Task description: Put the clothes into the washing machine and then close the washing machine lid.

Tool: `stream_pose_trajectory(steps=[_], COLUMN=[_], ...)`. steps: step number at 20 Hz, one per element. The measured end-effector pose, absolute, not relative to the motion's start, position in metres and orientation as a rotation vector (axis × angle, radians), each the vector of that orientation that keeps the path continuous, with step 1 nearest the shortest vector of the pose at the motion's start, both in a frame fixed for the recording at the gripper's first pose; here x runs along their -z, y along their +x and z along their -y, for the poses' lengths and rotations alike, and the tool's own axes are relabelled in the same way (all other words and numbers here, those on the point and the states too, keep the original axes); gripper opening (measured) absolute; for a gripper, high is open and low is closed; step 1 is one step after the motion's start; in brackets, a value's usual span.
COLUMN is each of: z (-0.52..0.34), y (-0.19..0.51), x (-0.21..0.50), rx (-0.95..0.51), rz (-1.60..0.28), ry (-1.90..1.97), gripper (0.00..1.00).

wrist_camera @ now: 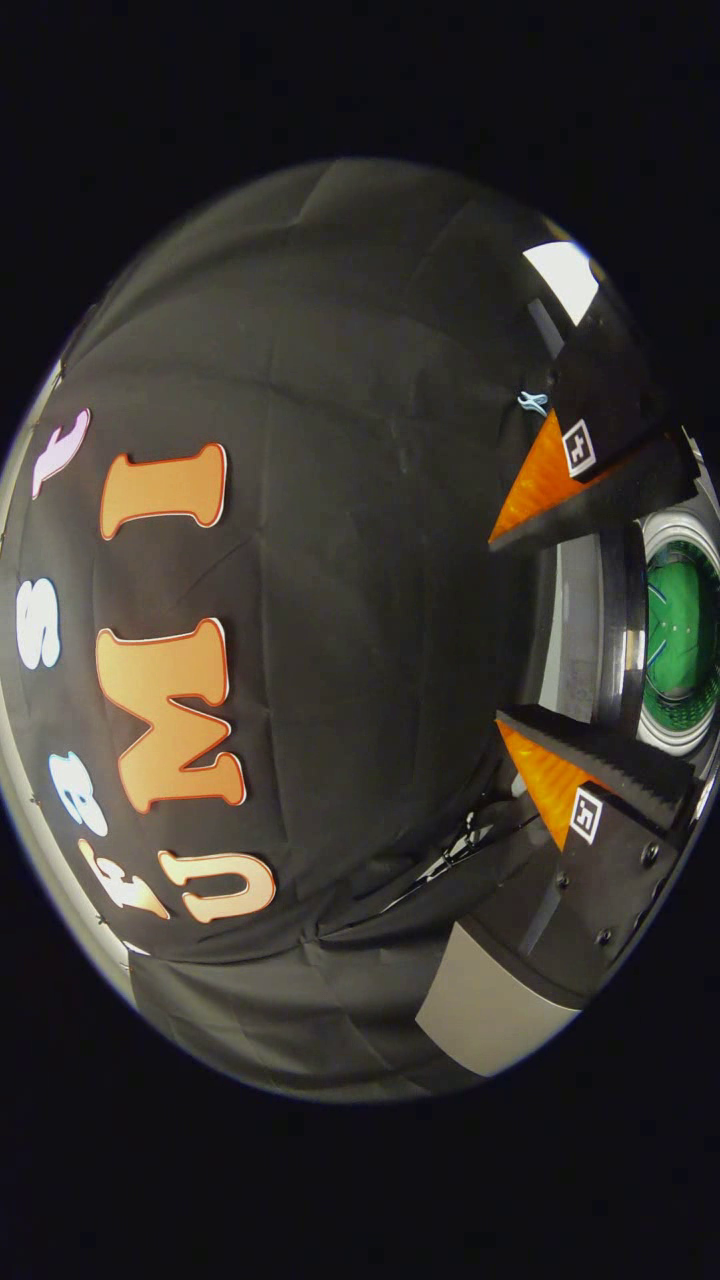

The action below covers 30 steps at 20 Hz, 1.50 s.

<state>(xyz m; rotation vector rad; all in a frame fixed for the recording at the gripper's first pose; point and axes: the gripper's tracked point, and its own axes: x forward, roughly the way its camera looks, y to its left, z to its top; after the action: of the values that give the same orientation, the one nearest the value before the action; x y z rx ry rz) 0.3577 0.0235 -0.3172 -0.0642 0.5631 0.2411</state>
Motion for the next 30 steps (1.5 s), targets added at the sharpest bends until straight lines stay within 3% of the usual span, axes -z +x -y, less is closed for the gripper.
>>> stream_pose_trajectory(steps=[18, 23, 30], z=[-0.014, -0.022, -0.02], y=[0.221, 0.206, 0.194], x=[0.373, 0.334, 0.202], rx=[-0.159, -0.161, -0.139], rz=[-0.727, -0.643, -0.38], ry=[-0.055, -0.056, 0.014], gripper=[0.99, 0.99, 0.99])
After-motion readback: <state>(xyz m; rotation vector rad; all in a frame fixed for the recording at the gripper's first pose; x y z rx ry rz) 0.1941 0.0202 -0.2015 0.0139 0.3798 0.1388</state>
